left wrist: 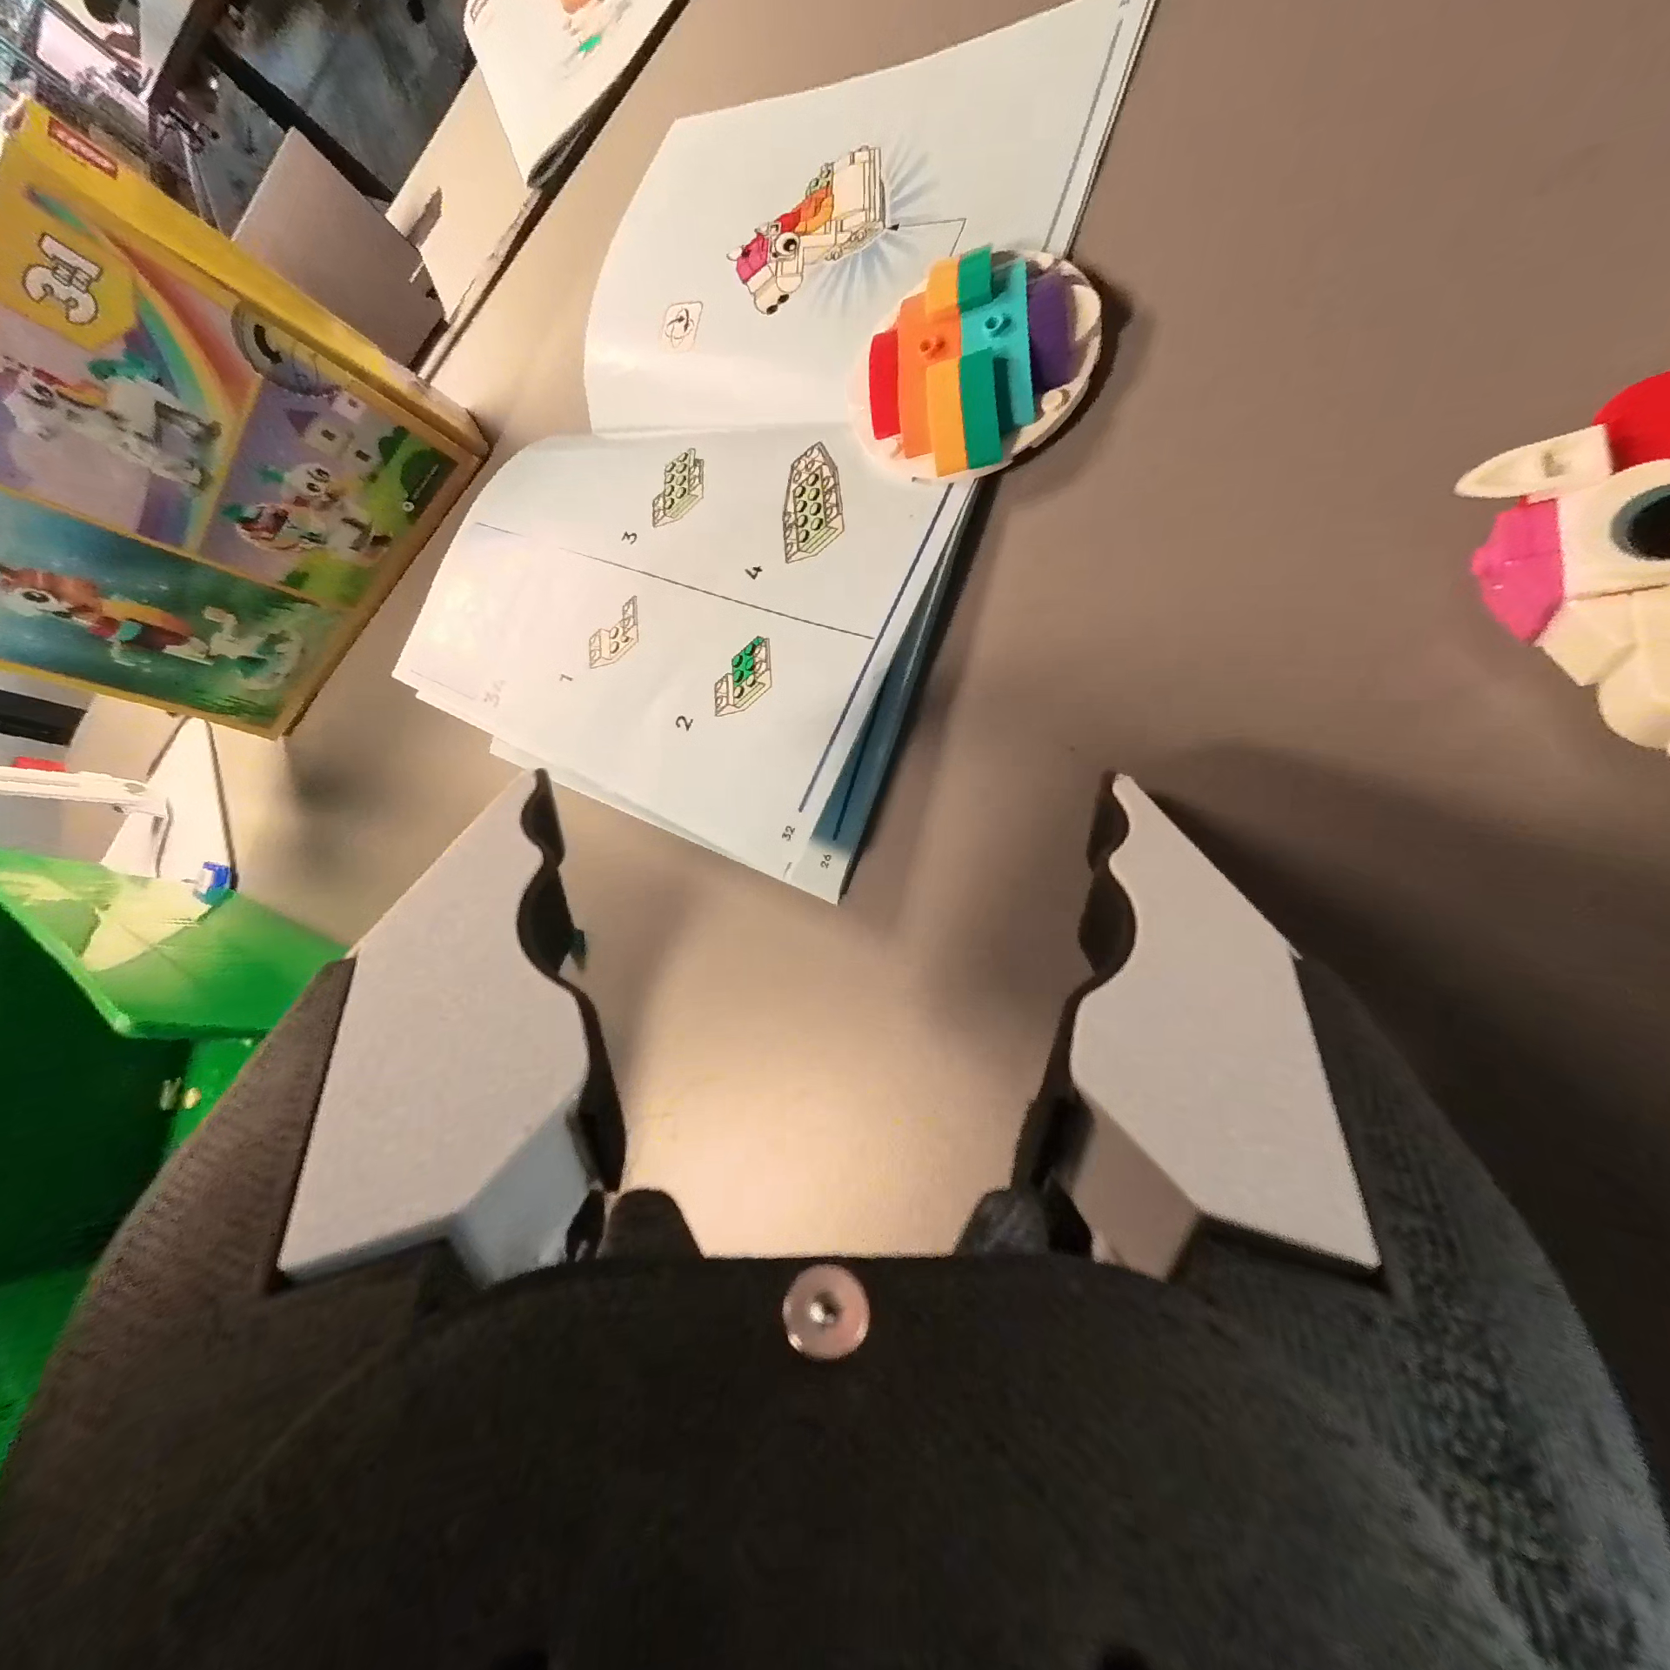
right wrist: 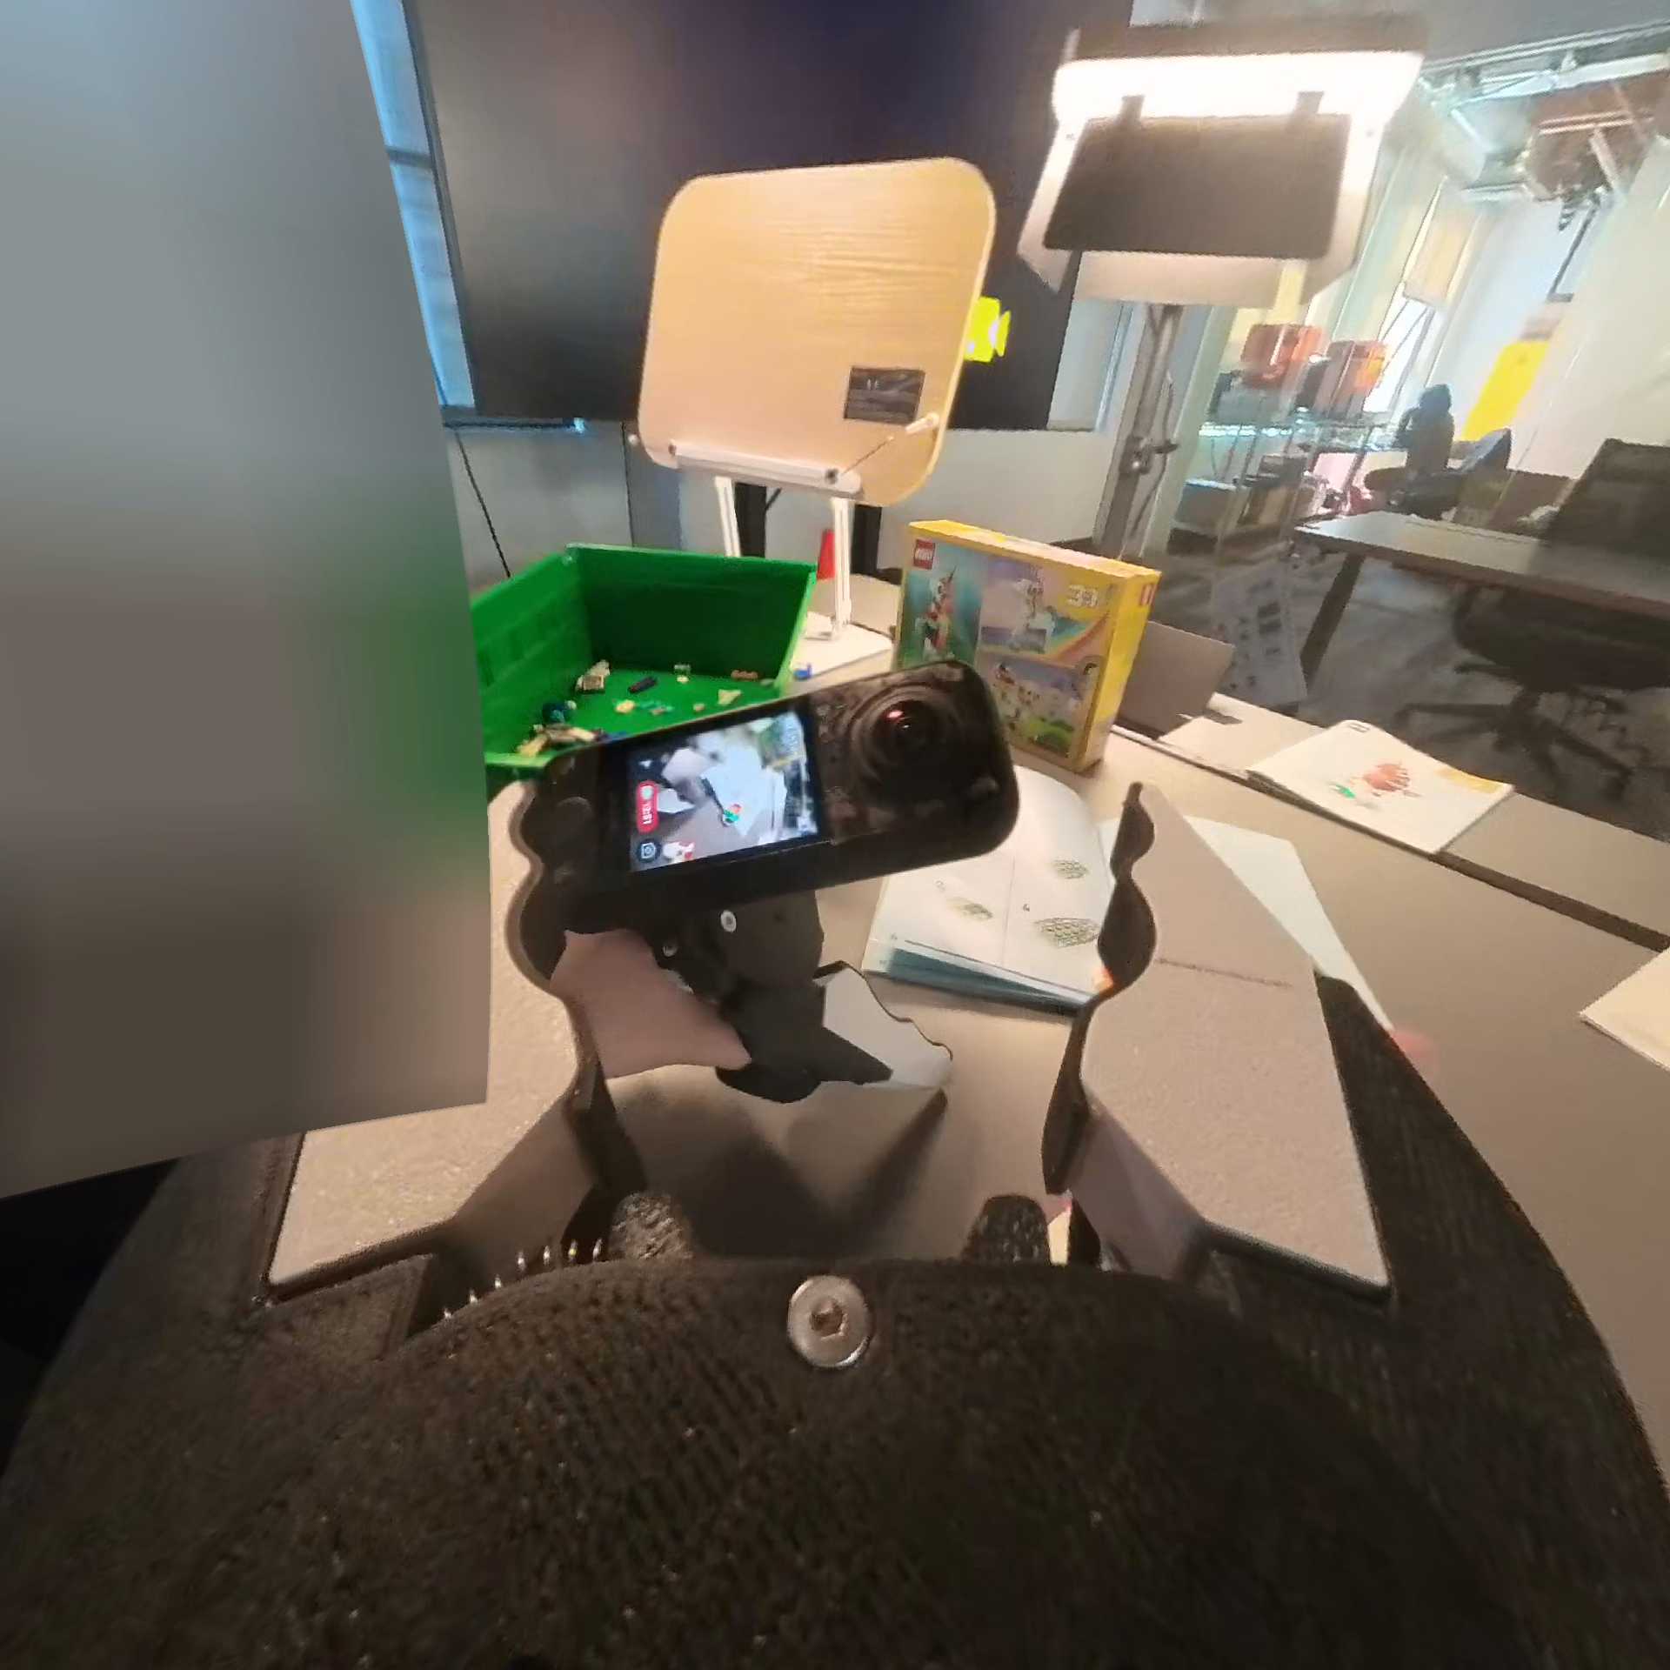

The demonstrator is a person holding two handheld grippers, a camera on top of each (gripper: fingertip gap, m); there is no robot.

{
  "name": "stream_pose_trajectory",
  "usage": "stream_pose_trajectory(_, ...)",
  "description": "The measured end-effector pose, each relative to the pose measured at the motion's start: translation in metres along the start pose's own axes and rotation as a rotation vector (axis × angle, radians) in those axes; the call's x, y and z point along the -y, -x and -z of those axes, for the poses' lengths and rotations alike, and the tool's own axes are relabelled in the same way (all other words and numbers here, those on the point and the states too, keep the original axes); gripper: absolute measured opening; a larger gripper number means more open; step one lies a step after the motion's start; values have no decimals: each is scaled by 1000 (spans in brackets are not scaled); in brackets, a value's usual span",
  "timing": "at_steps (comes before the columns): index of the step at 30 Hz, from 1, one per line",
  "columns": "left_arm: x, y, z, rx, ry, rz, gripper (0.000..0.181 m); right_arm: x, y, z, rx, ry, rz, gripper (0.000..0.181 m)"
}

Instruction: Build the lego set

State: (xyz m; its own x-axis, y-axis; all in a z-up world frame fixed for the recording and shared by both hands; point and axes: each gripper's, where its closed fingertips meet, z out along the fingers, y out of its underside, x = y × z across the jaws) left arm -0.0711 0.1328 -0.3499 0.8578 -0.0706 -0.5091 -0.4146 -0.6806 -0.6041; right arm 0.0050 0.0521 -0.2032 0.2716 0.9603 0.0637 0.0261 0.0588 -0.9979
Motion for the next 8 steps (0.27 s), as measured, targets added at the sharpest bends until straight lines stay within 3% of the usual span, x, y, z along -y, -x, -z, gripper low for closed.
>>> stream_pose_trajectory(1, 0, 0, 1, 4, -1, -6, 114, -2, 2, -1, -5, 14, 7, 124)
stream_pose_trajectory(8, 3, 9, 17, 59, -35, -15, 112, -6, 8, 0, -12, 63, 21, 123)
